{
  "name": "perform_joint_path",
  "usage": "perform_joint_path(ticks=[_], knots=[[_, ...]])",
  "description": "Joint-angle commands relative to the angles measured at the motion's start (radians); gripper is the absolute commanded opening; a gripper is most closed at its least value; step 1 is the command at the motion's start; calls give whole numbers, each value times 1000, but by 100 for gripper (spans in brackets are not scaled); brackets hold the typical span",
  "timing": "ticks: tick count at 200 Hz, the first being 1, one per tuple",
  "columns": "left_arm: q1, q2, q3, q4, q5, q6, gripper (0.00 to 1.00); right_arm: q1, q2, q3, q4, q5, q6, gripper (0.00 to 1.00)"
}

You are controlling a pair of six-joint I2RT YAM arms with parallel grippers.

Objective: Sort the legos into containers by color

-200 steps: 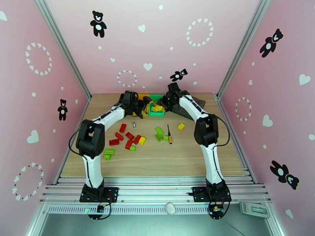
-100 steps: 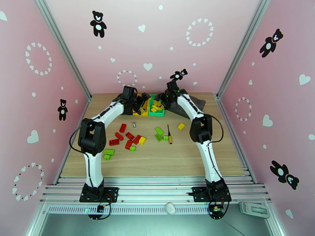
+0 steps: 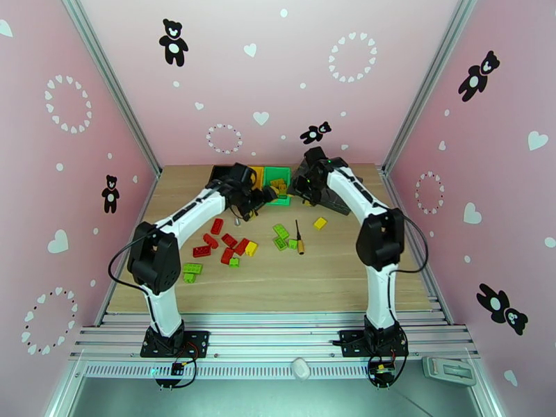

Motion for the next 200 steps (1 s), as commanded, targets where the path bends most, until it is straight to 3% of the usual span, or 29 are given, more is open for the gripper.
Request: perform_joint_path(ticks=[1, 31, 82, 200], knots=[[-42, -19, -12, -72, -83, 54, 93, -7, -46, -110, -46, 119, -11, 62], [-86, -15, -23, -91, -118, 69, 93, -18, -53, -184, -54, 182, 12, 57], [-100, -24, -50, -71, -113, 60, 94, -46, -29, -209, -63, 231, 52, 60], [-100, -30, -42, -74, -116, 71, 93, -94, 113, -135, -38, 222, 109, 61]])
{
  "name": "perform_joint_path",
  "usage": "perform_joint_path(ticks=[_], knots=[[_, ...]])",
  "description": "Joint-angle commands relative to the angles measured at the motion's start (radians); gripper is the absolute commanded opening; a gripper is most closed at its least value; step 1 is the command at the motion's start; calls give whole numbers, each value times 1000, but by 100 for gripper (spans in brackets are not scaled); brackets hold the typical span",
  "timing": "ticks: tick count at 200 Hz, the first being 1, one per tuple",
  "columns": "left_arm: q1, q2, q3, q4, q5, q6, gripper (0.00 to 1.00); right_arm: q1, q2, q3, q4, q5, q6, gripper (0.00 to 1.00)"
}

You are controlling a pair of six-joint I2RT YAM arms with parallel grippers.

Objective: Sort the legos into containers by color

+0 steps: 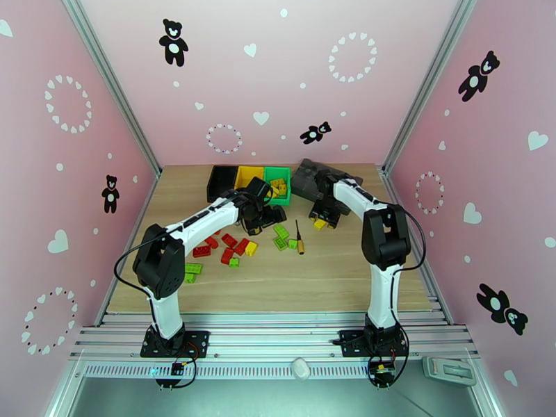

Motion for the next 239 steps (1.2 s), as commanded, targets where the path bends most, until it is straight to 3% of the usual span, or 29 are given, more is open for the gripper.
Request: perform_joint_path(ticks=[1, 67, 205, 239], knots=[[-5, -29, -1, -10, -23, 23, 94, -3, 41, 43, -9, 2, 18, 61], [0, -31, -7, -9, -26, 18, 93, -4, 95, 72, -12, 0, 14, 62], [2, -34, -11, -11, -23, 8, 93, -4, 112, 20, 12, 21, -19, 53], [2, -38, -13, -9, -27, 5, 93, -4, 102, 15, 14, 26, -25, 47]])
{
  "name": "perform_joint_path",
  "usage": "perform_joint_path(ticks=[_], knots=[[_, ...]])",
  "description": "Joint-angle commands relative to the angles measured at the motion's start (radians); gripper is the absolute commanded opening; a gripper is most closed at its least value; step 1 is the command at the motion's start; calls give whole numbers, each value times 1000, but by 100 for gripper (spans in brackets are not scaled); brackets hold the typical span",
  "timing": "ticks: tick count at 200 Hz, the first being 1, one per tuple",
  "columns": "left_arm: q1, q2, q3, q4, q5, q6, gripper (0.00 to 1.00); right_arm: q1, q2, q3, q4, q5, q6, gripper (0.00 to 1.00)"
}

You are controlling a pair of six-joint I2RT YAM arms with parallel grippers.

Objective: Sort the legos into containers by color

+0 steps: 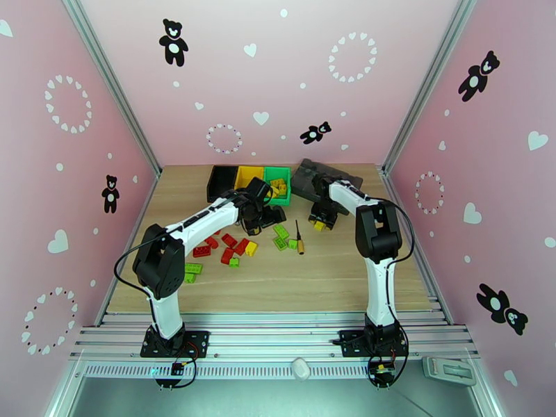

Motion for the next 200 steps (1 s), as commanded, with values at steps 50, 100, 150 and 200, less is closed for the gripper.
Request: perform_joint_path(ticks=[50, 100, 150, 200], knots=[[31, -32, -15, 24, 16, -27, 94, -2, -32, -31, 2, 3, -28, 36], [120, 17, 44, 85, 115, -68, 94, 33, -101, -48, 54, -109, -48, 32], [183, 111, 143, 157, 211, -141, 94, 93, -104, 4, 167, -291, -25, 31], [256, 201, 200, 293, 293, -286, 94, 114, 23, 255, 194, -428, 19, 32]])
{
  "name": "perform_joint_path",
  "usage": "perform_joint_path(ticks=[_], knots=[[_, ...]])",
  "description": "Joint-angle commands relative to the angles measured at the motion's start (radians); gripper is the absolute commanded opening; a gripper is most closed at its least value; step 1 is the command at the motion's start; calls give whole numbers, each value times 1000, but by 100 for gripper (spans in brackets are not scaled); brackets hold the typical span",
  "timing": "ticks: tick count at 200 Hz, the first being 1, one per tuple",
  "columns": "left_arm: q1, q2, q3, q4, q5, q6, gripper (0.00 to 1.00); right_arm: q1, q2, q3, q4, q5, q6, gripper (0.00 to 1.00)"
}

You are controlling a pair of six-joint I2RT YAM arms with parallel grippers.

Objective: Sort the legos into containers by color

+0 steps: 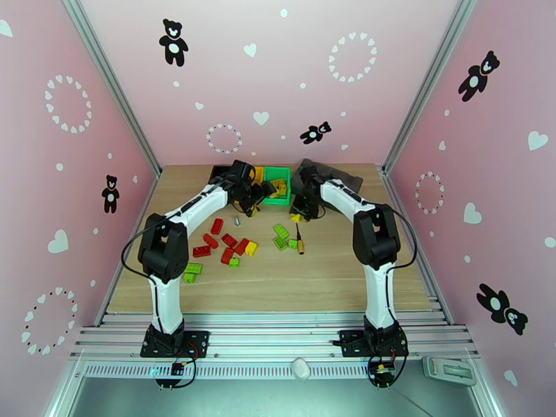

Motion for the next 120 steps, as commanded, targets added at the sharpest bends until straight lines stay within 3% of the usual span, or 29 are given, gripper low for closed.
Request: perform_joint_path(ticks=[1, 37, 76, 120], knots=[[42, 39, 43, 95, 68, -97, 94, -3, 73, 135, 39, -97, 35, 32], [87, 81, 142, 81, 73, -122, 94, -10, 237, 412, 19, -137, 97, 38], [101, 80, 209, -5, 44, -72, 93, -31, 396, 649, 79, -179, 207, 61], [102, 18, 144, -75, -6, 3, 93, -44, 393, 680, 77, -190, 193, 65]])
